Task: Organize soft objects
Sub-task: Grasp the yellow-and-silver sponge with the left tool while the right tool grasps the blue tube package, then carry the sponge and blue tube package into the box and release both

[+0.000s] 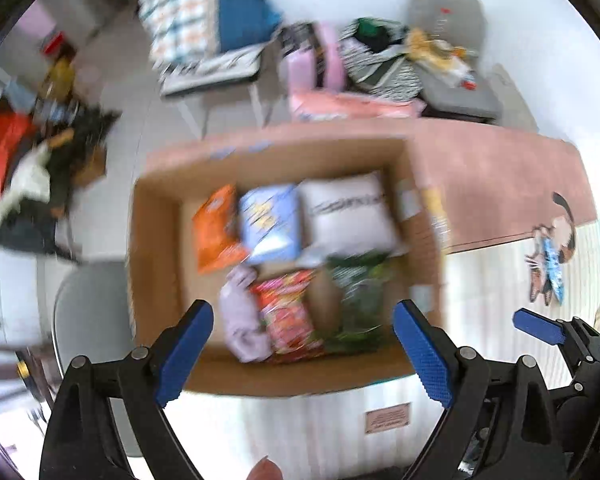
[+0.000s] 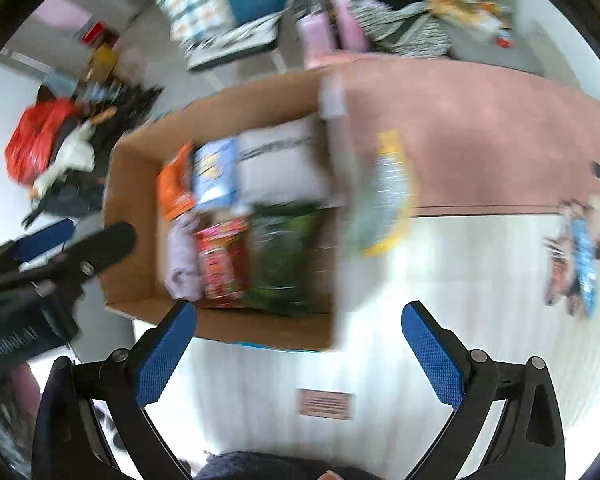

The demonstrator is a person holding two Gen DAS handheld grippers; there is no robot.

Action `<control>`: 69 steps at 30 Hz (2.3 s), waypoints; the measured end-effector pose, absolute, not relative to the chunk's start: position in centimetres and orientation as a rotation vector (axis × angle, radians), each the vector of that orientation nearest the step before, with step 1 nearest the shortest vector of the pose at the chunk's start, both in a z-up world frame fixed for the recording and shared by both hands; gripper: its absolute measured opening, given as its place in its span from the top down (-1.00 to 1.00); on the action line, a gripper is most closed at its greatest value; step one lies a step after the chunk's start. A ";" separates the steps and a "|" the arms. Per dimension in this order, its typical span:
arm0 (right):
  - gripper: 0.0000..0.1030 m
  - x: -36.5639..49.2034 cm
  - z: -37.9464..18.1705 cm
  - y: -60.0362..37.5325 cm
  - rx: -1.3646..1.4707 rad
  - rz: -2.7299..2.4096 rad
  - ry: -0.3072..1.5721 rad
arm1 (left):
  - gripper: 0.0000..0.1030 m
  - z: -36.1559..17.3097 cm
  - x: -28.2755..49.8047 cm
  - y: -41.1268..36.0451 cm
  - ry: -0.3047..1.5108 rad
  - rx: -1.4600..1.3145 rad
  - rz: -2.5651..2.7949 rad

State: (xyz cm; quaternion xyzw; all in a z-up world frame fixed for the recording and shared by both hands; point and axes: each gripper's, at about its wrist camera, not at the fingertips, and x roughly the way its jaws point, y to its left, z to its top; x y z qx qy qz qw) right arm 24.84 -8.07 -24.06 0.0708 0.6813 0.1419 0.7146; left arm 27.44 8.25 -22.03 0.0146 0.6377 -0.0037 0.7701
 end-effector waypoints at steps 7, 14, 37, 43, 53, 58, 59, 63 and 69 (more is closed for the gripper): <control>-1.00 27.3 -24.8 -23.5 0.217 0.104 1.503 | -0.79 -26.1 36.3 -4.1 1.516 0.135 -0.162; -1.00 30.9 -30.9 -35.1 0.299 -0.049 1.565 | -0.79 -36.4 42.4 -11.4 1.744 0.351 -0.144; -1.00 34.7 -43.8 -43.2 0.233 -0.050 1.772 | 0.13 -48.3 39.5 -14.0 2.045 0.437 -0.118; -0.57 34.4 -46.5 -43.3 0.107 -0.062 1.820 | 0.16 -46.5 37.0 -15.5 1.962 0.199 -0.163; 0.48 29.4 -45.1 -40.9 0.201 0.000 1.832 | 0.13 -45.5 31.4 -16.6 1.857 0.130 -0.136; 0.47 27.6 -44.9 -39.8 0.179 -0.010 1.821 | 0.11 -46.4 30.0 -16.9 1.849 0.175 -0.123; 0.45 27.3 -44.8 -39.6 0.176 -0.017 1.818 | 0.08 -47.2 29.2 -17.1 1.859 0.175 -0.119; 0.23 27.5 -45.1 -38.8 0.156 -0.027 1.833 | -0.03 -47.7 28.0 -16.1 1.865 0.147 -0.113; 0.04 26.3 -46.7 -39.0 0.166 -0.028 1.843 | -0.45 -48.6 25.3 -15.8 1.856 0.156 -0.154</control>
